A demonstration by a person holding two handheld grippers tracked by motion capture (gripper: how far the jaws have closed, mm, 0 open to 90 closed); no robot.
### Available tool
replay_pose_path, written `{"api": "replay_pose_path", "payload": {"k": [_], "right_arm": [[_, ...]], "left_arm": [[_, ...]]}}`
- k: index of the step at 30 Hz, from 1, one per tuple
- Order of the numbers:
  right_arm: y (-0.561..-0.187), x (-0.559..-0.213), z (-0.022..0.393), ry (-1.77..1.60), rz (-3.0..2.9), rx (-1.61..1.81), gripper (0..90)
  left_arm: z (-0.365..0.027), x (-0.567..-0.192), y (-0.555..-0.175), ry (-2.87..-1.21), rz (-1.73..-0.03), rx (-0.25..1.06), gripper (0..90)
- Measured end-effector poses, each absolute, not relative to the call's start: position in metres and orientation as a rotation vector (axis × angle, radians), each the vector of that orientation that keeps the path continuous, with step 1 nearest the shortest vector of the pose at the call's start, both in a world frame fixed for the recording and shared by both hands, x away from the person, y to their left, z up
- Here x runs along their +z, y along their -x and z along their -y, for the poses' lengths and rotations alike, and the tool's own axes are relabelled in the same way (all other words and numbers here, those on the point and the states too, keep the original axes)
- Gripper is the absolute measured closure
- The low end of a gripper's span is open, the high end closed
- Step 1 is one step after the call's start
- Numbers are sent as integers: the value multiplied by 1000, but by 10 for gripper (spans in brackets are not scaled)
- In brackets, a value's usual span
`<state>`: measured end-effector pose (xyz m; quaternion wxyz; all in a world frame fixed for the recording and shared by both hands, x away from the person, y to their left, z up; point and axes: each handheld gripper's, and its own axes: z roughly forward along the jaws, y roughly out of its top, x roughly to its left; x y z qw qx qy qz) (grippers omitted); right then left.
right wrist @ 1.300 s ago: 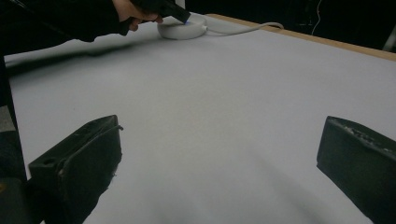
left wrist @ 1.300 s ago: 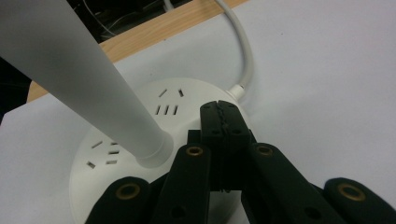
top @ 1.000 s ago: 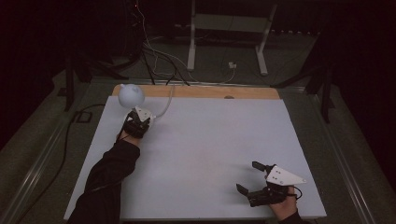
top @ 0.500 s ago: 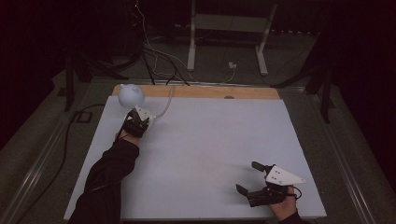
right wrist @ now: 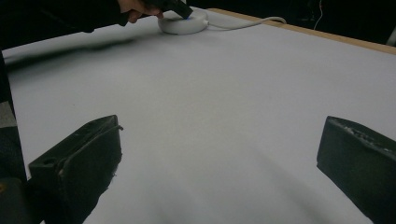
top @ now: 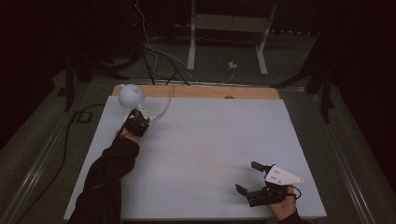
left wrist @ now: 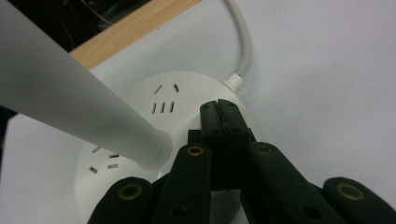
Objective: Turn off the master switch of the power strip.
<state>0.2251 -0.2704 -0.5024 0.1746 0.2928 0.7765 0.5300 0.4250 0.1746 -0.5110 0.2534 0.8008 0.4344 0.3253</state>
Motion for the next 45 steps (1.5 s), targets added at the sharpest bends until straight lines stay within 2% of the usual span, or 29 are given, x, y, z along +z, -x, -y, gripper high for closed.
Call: {"api": "replay_pose_path", "payload": {"k": [7,22,30,45], "right_arm": [[-225,-502,271,-827,-2201,1504,0],[-226,-503,270,-828,-2208,1505,0],[-225,-503,272,-832,-2204,1514,0],[-225,-503,271,-829,-2206,1508,0]], "left_arm": [[-174,-510,-426,-2200,-1167,884,900],[-177,-514,-422,-2131,-1173,948,900],[-179,-507,-421,-2081,-1160,903,900],[-178,-513,-424,-2133,-1176,896,900]]}}
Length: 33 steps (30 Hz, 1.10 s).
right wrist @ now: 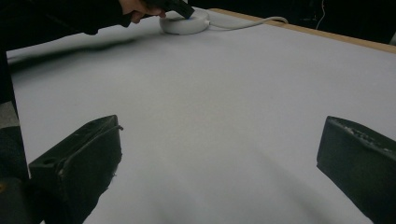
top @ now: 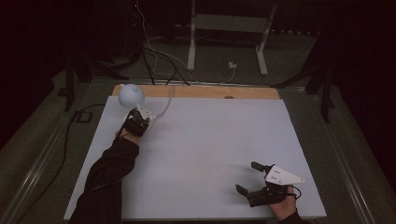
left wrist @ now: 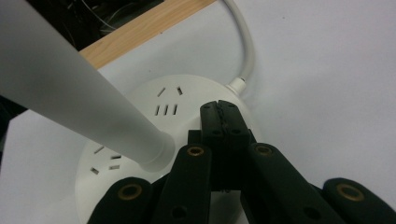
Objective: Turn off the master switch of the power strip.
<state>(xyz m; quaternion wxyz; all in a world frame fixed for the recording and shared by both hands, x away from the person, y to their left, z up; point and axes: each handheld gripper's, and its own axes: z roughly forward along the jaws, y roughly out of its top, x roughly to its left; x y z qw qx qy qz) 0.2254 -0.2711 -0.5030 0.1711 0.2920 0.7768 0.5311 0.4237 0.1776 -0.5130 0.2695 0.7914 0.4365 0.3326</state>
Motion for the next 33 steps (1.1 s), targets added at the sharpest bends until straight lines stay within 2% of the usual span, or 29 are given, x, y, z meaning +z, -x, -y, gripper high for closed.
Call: {"api": "replay_pose_path", "payload": {"k": [10,12,14,16,20,26,27,29,30,32,33], "right_arm": [[-226,-504,269,-830,-2217,1496,0],[-225,-504,269,-827,-2220,1490,0],[-225,-504,269,-828,-2217,1493,0],[-226,-504,269,-830,-2215,1495,0],[-226,-504,270,-831,-2213,1498,0],[-226,-503,271,-825,-2211,1502,0],[-226,-503,270,-824,-2211,1502,0],[-226,-503,271,-826,-2211,1502,0],[-226,-503,271,-826,-2211,1502,0],[-226,-503,271,-826,-2211,1502,0],[-226,-503,270,-826,-2213,1501,0]], "left_arm": [[-178,-515,-424,-2126,-1160,913,900],[-179,-513,-423,-2131,-1159,873,900],[-180,-509,-422,-2120,-1144,827,900],[-179,-507,-422,-2141,-1141,833,900],[-181,-492,-418,-2070,-1135,855,900],[-179,-476,-413,-2031,-1141,802,900],[-178,-475,-413,-2024,-1154,789,875],[-178,-474,-412,-2023,-1163,761,683],[-177,-473,-411,-2018,-1166,761,683],[-176,-471,-410,-2011,-1178,739,579],[-175,-469,-410,-2001,-1183,728,486]]}}
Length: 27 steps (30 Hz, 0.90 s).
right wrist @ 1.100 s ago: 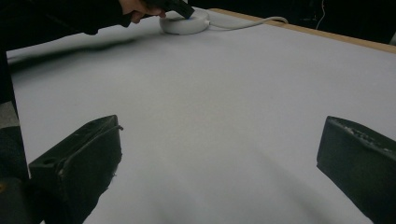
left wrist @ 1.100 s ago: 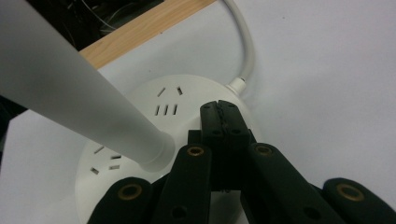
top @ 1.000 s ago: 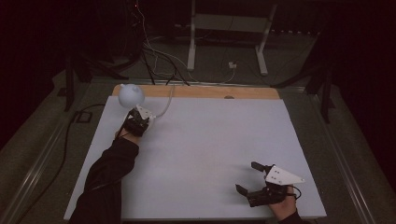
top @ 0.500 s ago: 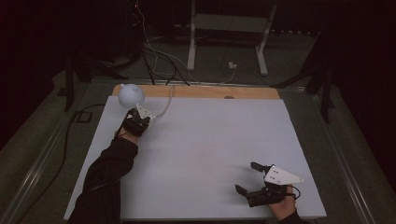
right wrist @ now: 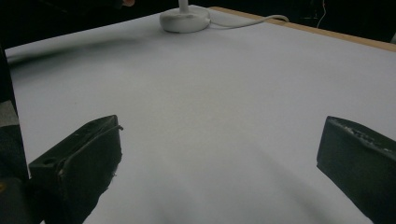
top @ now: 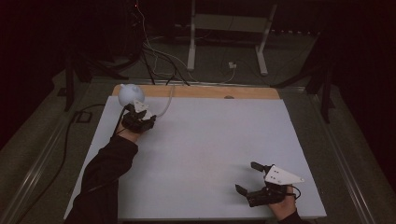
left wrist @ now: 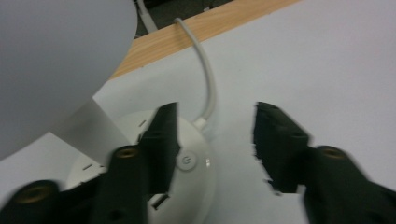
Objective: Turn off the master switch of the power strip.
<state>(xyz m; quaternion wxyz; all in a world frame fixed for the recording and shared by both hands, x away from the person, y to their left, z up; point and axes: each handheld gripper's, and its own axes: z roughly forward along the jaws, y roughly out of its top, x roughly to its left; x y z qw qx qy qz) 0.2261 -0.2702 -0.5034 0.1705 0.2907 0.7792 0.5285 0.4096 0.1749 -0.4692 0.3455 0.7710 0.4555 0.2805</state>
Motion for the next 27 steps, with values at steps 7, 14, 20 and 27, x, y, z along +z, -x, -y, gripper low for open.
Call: {"api": "replay_pose_path", "payload": {"k": [7,14,20,27], "right_arm": [[-226,-503,270,-824,-2212,1501,0],[-226,-503,269,-827,-2211,1502,0],[-226,-503,268,-827,-2214,1497,0],[-226,-503,268,-832,-2213,1495,0]], "left_arm": [[-168,-458,-403,-2011,-1144,556,77],[-163,-442,-388,-2009,-1049,413,2],[-160,-429,-372,-2001,-970,329,2],[-166,-421,-350,-1968,-873,268,2]]}}
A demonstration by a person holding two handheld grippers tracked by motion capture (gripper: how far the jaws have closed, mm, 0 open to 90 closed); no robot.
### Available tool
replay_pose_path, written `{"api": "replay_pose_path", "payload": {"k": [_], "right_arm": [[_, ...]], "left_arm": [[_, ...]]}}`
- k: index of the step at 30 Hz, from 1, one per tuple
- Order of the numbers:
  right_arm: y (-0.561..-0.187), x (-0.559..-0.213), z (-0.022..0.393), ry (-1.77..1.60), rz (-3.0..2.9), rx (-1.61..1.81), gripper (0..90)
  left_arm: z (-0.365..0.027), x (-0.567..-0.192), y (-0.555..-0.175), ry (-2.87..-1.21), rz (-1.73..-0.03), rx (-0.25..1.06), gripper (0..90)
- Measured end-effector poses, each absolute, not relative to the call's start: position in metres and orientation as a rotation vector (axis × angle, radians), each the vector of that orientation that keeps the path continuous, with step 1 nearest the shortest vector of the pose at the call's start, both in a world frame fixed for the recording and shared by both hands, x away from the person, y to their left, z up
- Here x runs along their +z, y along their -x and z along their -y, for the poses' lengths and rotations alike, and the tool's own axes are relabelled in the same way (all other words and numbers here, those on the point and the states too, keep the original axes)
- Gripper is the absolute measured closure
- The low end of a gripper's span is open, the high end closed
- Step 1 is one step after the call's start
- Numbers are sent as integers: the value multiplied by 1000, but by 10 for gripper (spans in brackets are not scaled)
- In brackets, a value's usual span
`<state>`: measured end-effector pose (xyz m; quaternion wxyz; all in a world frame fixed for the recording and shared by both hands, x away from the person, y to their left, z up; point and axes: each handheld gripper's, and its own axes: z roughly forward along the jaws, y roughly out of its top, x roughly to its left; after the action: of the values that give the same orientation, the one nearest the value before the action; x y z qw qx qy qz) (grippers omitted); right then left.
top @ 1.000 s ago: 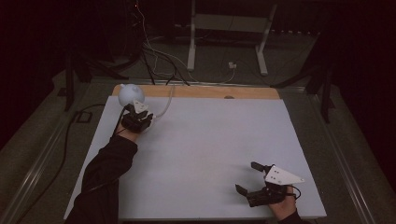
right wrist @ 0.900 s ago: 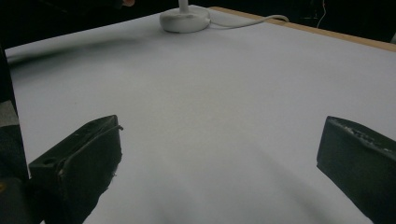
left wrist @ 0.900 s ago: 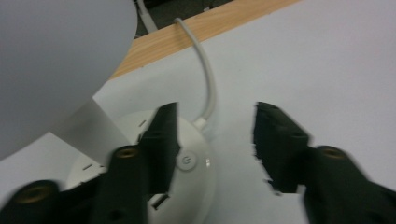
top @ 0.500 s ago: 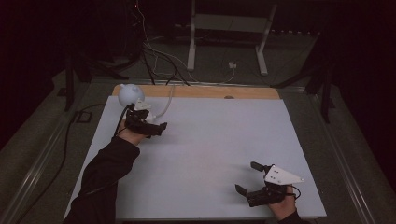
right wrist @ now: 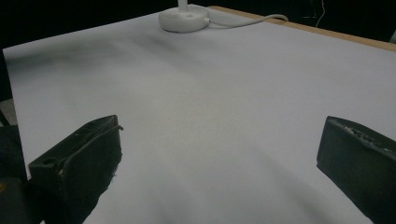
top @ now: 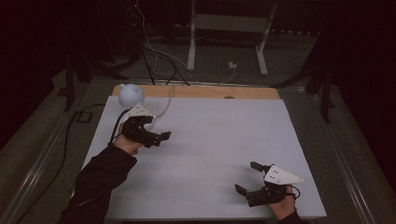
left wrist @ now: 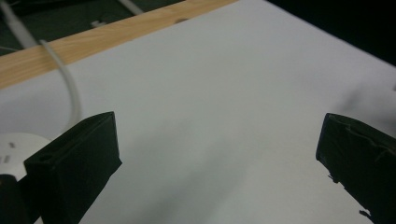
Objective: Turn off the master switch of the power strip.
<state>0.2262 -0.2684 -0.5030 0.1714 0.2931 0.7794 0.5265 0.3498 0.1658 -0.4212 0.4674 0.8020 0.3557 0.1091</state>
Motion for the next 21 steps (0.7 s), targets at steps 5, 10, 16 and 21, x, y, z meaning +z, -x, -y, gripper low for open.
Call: {"api": "replay_pose_path", "payload": {"k": [5,10,16,21], "right_arm": [[-226,-503,268,-830,-2214,1494,0],[-226,-503,267,-831,-2217,1489,0],[-227,-504,267,-836,-2216,1487,0],[-227,-504,267,-832,-2216,1486,0]], "left_arm": [[-173,-425,-334,-1984,-817,210,2],[-182,-434,-321,-2001,-815,217,2],[-193,-444,-304,-2011,-827,230,2],[-201,-453,-289,-2024,-823,235,2]]}}
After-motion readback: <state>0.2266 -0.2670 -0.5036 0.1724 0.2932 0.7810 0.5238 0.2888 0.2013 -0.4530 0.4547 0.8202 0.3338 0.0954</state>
